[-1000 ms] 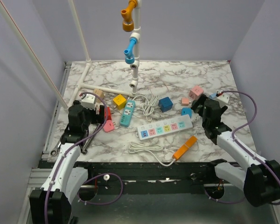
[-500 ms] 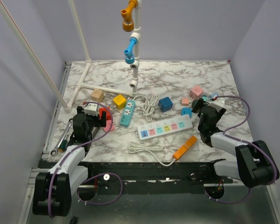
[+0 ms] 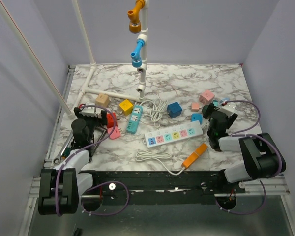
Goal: Pull the plug off the socket
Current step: Reset both arms
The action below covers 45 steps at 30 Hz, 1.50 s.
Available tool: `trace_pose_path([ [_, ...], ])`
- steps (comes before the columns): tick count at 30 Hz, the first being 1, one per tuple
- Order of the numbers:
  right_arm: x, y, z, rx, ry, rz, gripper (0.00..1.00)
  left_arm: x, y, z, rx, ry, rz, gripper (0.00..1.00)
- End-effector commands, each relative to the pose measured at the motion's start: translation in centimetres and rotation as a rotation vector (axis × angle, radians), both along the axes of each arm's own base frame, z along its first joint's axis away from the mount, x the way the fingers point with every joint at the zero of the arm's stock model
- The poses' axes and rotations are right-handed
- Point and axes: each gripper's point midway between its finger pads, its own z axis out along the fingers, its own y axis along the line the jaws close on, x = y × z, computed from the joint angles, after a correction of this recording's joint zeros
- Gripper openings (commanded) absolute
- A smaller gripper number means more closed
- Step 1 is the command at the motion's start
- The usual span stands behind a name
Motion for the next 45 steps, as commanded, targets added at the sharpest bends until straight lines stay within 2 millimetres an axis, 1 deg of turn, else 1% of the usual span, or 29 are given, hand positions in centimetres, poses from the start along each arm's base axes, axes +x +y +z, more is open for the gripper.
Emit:
trace_pose_path([
  [1, 1.7, -0.9, 1.8, 0.002, -0.083, -0.039, 1.0, 0.7, -0.5, 3.3, -0.031, -0.186, -0.031, 0.98],
  [2, 2.1, -0.4, 1.6, 0.006, -0.077, 0.004, 1.0, 0.9, -0.2, 2.8, -0.038, -0.17, -0.013, 0.98],
  [3, 2.5, 0.3, 1.6, 0.002, -0.077, 0.052, 1.0, 1.0, 0.0, 2.7, -0.041, -0.181, -0.005, 0.99],
  [4, 2.9, 1.2, 1.6, -0.002, -0.08, 0.115, 1.0, 0.9, 0.0, 2.0, -0.042, -0.183, -0.006, 0.98],
  [6, 3.4, 3.2, 1.2, -0.024, -0.069, 0.249, 1.0, 0.8, -0.2, 2.2, -0.036, -0.233, -0.023, 0.98],
  [8, 3.3, 4.8, 0.7, -0.055, -0.067, 0.368, 1.0, 1.0, -0.1, 1.5, -0.03, -0.178, -0.018, 0.98],
  [9, 3.1, 4.8, 0.8, -0.058, -0.082, 0.371, 1.0, 1.3, 0.2, 1.9, -0.042, -0.193, 0.0, 0.99],
  [11, 2.3, 4.5, 1.1, -0.047, -0.117, 0.356, 1.0, 1.5, 0.1, 1.4, -0.038, -0.157, -0.005, 0.99],
  [13, 1.7, 5.0, 1.5, -0.051, -0.156, 0.4, 1.0, 1.5, 0.0, 1.7, -0.046, -0.179, -0.006, 0.98],
  [14, 1.2, 5.0, 1.0, -0.042, -0.158, 0.415, 1.0, 1.5, 0.1, 1.4, -0.046, -0.164, -0.003, 0.99],
  [15, 1.0, 5.0, 1.5, -0.053, -0.202, 0.429, 1.0, 1.5, 0.1, 1.5, -0.046, -0.161, -0.001, 0.99],
  [16, 1.1, 4.8, 1.6, -0.068, -0.219, 0.421, 1.0, 1.7, 0.1, 1.5, -0.047, -0.165, -0.002, 0.99],
  [17, 1.7, 4.6, 1.0, -0.047, -0.182, 0.401, 1.0, 1.9, 0.2, 1.6, -0.048, -0.156, 0.0, 0.98],
  [18, 2.5, 4.1, 0.2, -0.013, -0.13, 0.37, 1.0, 2.3, 0.5, 1.1, -0.057, -0.12, 0.02, 0.98],
  [19, 3.0, 3.7, -0.1, 0.028, -0.12, 0.392, 1.0, 2.6, 1.0, 1.2, -0.064, -0.11, 0.051, 0.99],
  [25, 2.7, 3.5, 0.3, 0.019, -0.147, 0.405, 1.0, 2.6, 1.0, 1.3, -0.061, -0.122, 0.055, 0.99],
  [45, 2.6, 3.5, 0.4, 0.017, -0.15, 0.405, 1.0, 2.8, 1.0, 1.2, -0.056, -0.109, 0.065, 0.98],
])
